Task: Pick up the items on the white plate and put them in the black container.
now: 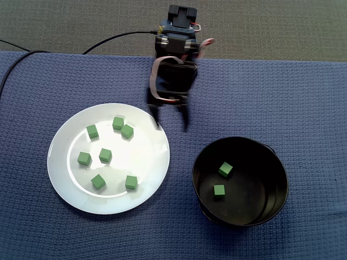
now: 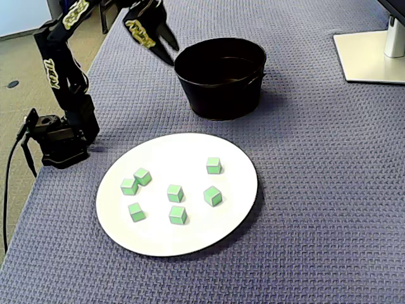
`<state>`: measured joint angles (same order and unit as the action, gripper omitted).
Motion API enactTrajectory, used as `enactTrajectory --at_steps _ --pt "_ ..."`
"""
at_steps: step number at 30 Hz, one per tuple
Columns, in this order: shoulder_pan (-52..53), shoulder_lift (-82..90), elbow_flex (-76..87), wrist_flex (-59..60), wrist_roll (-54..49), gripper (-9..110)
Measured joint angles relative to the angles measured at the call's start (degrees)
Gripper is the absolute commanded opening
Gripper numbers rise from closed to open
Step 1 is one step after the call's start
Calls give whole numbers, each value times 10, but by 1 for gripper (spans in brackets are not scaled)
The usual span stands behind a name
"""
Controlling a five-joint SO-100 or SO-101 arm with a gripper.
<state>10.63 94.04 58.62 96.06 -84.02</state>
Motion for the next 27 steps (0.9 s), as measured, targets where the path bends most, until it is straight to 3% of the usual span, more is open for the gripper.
enactTrajectory --at_steps 10,27 --pt "127 -25 280 -320 -70 20" --pt "129 -192 327 -477 -70 27"
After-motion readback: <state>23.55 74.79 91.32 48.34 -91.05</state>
